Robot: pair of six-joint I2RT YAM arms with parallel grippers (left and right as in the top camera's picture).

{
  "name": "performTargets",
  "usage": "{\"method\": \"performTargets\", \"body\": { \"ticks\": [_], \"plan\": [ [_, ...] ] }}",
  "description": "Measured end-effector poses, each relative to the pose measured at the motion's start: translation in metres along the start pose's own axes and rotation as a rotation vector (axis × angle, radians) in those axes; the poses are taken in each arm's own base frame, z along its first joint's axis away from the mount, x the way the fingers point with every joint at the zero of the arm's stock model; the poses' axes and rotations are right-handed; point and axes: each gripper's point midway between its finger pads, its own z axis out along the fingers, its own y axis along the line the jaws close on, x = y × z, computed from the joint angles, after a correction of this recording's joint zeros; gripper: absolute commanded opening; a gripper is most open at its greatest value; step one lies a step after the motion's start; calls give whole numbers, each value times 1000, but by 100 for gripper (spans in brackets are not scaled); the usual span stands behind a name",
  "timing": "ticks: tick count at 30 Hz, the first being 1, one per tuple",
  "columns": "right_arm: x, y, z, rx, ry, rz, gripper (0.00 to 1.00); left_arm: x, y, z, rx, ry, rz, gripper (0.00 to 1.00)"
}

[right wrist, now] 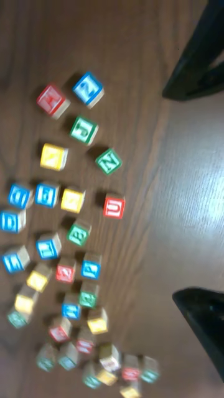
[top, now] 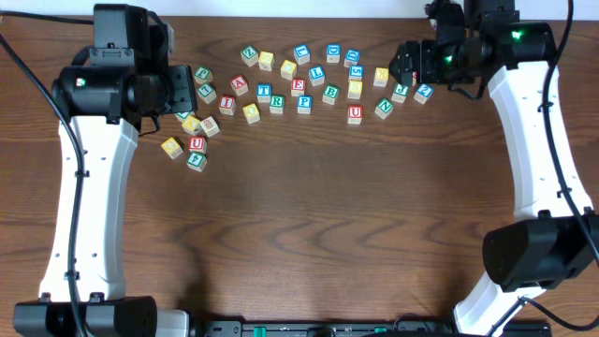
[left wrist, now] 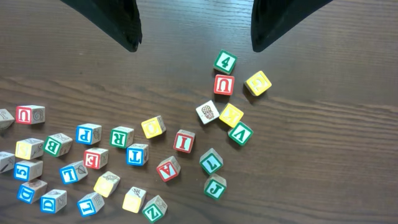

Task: Spell out NEURIPS
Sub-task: 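Lower the right gripper toward the green N block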

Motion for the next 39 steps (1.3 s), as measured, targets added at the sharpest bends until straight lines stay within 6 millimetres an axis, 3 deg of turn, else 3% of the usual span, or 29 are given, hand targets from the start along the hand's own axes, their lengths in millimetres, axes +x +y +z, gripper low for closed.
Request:
{"method": "performTargets", "body": {
  "ticks": [7,17,34,39],
  "plan": [
    [8,-15,31,150,42,173,79,0,1,0,-6,0,0,56],
    [18,-26,89,212,102,250,74,0,2,0,-9,-1,0,56],
    [27,-42,142,248,132,338,52,0,2,0,-9,-1,0,56],
    [34,-48,155,268,153,374,51,0,2,0,-9,-1,0,56]
  ]
}}
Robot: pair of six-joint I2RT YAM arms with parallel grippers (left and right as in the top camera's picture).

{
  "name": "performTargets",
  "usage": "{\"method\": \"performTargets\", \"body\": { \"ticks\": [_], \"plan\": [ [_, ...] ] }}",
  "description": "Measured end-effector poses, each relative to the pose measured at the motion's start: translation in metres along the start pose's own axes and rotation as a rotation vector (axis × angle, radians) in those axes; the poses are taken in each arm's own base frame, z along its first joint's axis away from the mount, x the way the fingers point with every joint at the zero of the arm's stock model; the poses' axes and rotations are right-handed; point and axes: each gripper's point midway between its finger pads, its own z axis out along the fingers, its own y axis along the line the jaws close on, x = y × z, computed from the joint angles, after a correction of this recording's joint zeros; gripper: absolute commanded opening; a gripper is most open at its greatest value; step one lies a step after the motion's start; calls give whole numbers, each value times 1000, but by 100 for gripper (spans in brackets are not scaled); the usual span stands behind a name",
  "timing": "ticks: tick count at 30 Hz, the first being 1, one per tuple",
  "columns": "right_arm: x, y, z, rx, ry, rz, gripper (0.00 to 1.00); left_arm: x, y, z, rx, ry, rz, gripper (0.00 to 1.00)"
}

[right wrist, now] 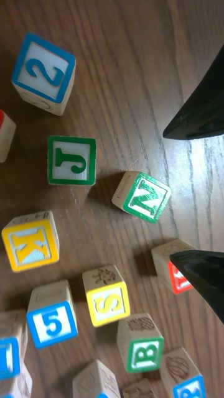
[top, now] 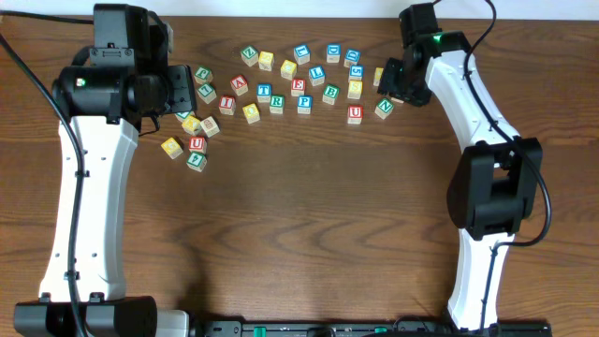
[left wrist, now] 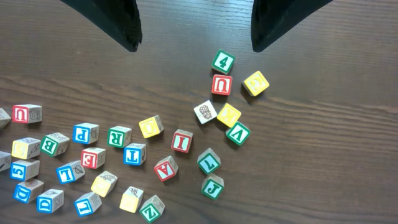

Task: Spell out NEURIPS
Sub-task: 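Lower the right gripper toward the green N block, then close the right gripper on the green N block and lift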

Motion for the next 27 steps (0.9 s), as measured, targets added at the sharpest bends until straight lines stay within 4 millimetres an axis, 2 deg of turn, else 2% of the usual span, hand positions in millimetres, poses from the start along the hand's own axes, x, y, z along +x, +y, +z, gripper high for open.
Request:
{"method": "performTargets", "body": {
  "ticks": [10,16,27],
  "plan": [
    [8,0,43,23,39,25,49,0,0,0,0,0,0,56],
    [6,1,48,20,32,33,42,0,0,0,0,0,0,56],
    [9,3,51,24,36,28,42,0,0,0,0,0,0,56]
  ]
}}
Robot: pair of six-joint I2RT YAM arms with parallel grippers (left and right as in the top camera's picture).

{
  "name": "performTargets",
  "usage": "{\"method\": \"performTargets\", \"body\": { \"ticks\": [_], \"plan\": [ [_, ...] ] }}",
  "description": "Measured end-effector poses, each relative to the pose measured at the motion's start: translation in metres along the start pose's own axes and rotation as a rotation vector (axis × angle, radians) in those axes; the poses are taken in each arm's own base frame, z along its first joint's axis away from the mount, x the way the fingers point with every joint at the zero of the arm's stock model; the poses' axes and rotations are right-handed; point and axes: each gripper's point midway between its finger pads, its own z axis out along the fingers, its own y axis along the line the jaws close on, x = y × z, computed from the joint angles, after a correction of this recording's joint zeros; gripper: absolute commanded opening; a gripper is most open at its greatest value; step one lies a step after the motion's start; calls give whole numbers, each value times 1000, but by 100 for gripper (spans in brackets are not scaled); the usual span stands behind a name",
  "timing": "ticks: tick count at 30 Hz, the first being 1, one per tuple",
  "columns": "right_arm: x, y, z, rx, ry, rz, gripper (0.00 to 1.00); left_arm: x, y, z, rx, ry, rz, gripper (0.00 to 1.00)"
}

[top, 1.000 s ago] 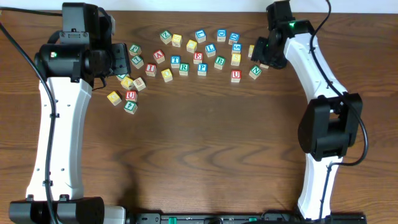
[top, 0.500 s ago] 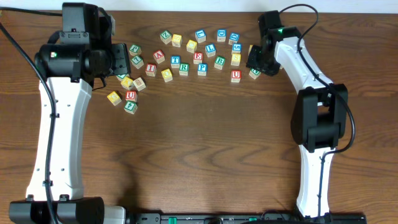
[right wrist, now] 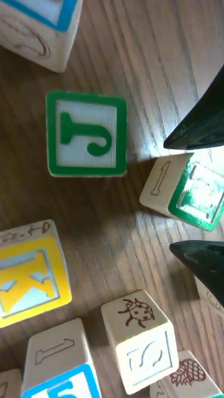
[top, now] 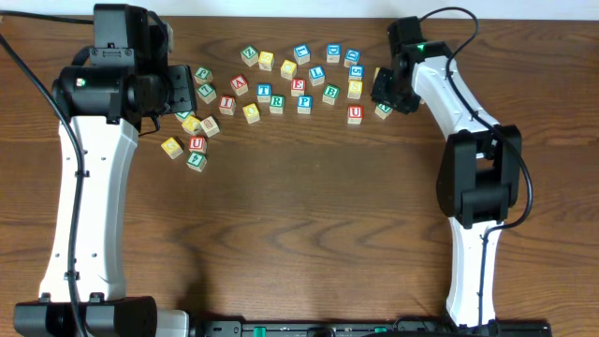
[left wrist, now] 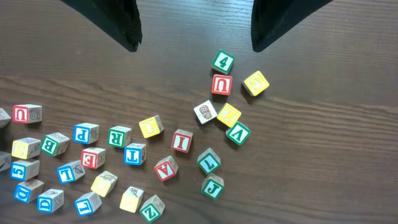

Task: Spell out NEURIPS
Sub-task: 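Close the right gripper on the green N block and lift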

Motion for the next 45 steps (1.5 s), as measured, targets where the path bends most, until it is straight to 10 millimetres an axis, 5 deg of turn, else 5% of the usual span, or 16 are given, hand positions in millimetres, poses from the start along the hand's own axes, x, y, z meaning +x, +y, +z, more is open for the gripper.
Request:
{"method": "performTargets", "body": {
  "ticks": [25,34,45],
  "plan": [
    [14,3,1,71,5,-72,28,0,0,0,0,0,0,56],
    [15,2,1,79,10,-177,15,0,0,0,0,0,0,56],
    [27,-4,-10,87,70,-237,15,0,0,0,0,0,0,56]
  ]
}}
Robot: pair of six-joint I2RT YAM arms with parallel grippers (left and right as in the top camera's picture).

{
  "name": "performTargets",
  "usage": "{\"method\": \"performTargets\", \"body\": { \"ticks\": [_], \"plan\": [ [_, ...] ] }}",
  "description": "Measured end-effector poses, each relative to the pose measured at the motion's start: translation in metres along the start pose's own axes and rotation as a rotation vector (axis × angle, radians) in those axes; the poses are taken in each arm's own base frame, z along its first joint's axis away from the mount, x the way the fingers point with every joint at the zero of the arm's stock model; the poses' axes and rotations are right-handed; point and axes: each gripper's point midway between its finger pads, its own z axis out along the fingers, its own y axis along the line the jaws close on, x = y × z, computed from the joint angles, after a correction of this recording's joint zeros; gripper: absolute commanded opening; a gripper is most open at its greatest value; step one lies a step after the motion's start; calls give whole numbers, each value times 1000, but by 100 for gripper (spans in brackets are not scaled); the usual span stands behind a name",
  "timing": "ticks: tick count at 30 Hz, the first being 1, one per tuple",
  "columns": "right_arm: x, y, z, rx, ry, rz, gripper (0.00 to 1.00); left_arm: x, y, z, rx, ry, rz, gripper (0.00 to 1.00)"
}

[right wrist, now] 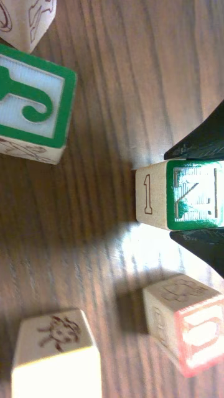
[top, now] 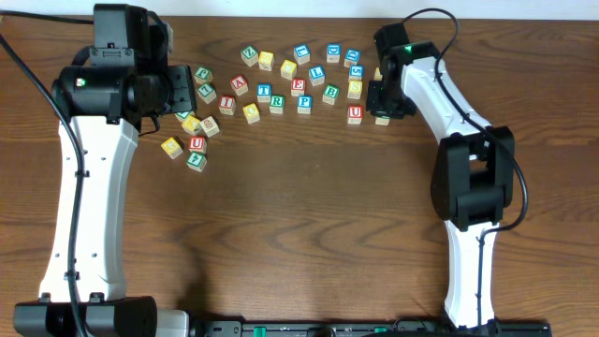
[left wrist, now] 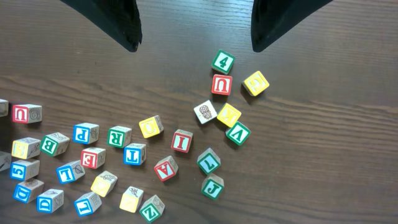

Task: Spell out NEURIPS
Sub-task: 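Close the right gripper on the green N block and lift, then carry the green N block toward the table center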

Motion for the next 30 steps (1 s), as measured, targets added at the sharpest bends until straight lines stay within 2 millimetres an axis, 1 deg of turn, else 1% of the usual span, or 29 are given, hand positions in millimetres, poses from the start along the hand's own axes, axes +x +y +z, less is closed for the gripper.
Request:
{"method": "performTargets", "body": {
  "ticks": [3,7,9,11,19,23,25,30],
  "plan": [
    [1,8,-18,-50,-3,-31,12,0,0,0,0,0,0,56],
    [6,20,-49,-112,-19,-64,12,0,0,0,0,0,0,56],
    [11,32,-62,-143,-26,-89,12,0,0,0,0,0,0,56],
    [18,50,-69,-179,-20,-125,11,0,0,0,0,0,0,56],
    [66,118,-76,-251,37,-276,11,0,0,0,0,0,0,56],
    [86,149,-79,-271,39,-338,12,0,0,0,0,0,0,56],
    [97,162,-81,-277,42,-358,12,0,0,0,0,0,0,56],
    [119,185,-83,-271,46,-379,13,0,0,0,0,0,0,56]
  ]
}}
